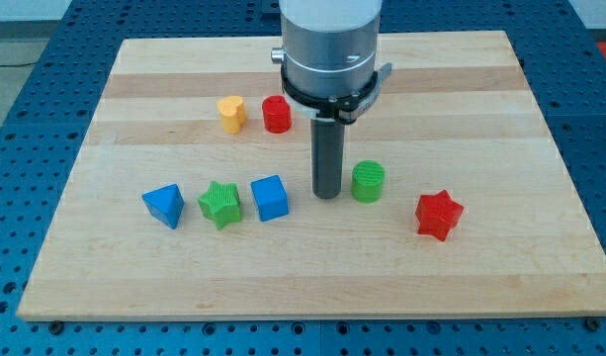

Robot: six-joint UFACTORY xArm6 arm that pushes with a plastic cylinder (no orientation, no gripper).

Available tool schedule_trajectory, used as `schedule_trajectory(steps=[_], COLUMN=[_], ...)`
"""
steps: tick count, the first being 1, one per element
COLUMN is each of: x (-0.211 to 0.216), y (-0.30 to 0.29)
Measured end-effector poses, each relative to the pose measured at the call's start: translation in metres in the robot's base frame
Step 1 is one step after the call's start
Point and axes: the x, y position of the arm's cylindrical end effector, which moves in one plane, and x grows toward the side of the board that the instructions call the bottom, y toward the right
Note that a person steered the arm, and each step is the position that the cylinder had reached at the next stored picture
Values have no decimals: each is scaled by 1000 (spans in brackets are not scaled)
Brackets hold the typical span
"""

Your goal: Push the green circle above the red star

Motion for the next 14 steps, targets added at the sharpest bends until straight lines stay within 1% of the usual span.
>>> schedule_trajectory(steps=[6,11,13,14], x=[-6,-6,-6,-7], y=[66,77,44,3])
